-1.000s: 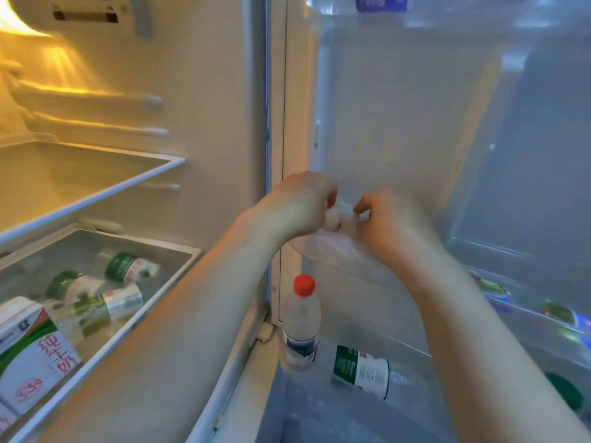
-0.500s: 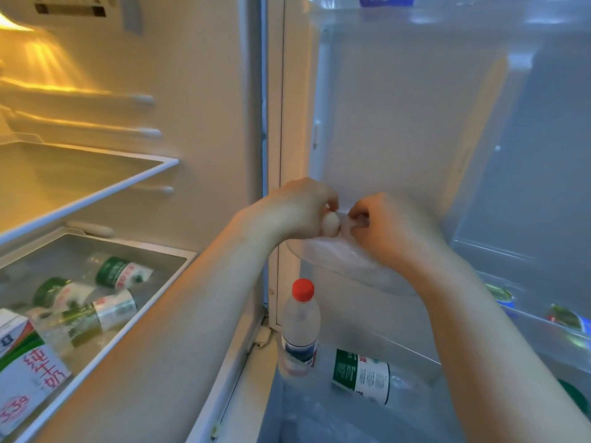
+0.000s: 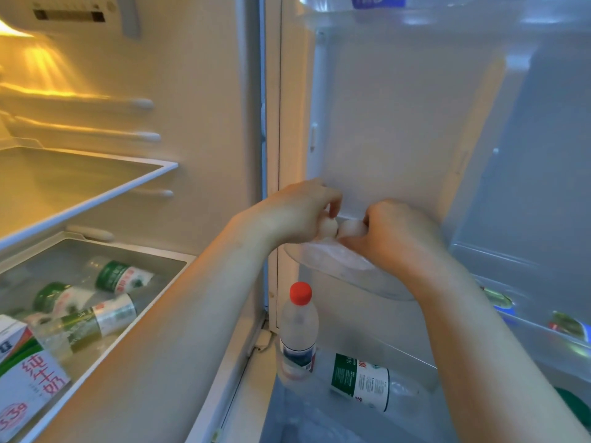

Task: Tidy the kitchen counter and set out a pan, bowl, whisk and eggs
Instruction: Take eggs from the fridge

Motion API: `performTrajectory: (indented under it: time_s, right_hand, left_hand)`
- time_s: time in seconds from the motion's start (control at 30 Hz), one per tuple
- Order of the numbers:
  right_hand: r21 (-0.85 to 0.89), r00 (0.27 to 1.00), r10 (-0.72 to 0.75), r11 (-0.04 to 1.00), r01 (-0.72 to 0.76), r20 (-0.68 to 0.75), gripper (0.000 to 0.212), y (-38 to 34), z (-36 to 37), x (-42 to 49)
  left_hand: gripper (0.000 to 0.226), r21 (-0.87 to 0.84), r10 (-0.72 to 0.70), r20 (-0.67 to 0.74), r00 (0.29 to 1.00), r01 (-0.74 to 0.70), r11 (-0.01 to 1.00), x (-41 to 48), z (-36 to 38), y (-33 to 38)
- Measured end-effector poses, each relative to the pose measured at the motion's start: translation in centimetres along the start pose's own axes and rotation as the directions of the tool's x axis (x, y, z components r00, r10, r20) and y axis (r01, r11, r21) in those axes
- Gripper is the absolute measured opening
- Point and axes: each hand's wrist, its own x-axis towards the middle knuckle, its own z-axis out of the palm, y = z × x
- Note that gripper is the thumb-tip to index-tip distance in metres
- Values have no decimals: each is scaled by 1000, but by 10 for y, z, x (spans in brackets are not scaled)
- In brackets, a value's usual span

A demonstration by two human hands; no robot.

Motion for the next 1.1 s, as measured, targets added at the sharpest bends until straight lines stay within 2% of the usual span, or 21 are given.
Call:
performTrajectory:
  time_s: [0.13,0.3,0.5,0.63,0.83,1.0,1.1]
  right_hand:
    - [-25,999,34,999,-33,38,43,-2,0,2]
    - [17,998,43,999,-44,35,34,-2,0,1]
    - [90,997,77,993,-77,3,48,1,8,5]
    - [111,998,66,992,-64,-13,42,3,9,4]
    - [136,996,72,989,-66,-44,37,4,10,3]
    - [165,986,101,983,-78,-132,39,6,9,4]
    - [266,972,130,961,-75,-197,42,6,6,5]
  left_hand:
    - [27,75,-10,55,998,6,997,3,-3,7]
    - [34,233,-10,170,985,-30,972,6,-6,16]
    - [28,325,-37,135,990,-9,946,10,-4,17]
    - [24,322,-52,106,993,15,947,12,-1,15]
    - [26,150,-30,12,999,28,988,8,-3,0]
    - [33,-156,-61,-190,980,31,987,-5,-10,-6]
    - [33,-325,-128,-286,950,29,945,-11,-8,-3]
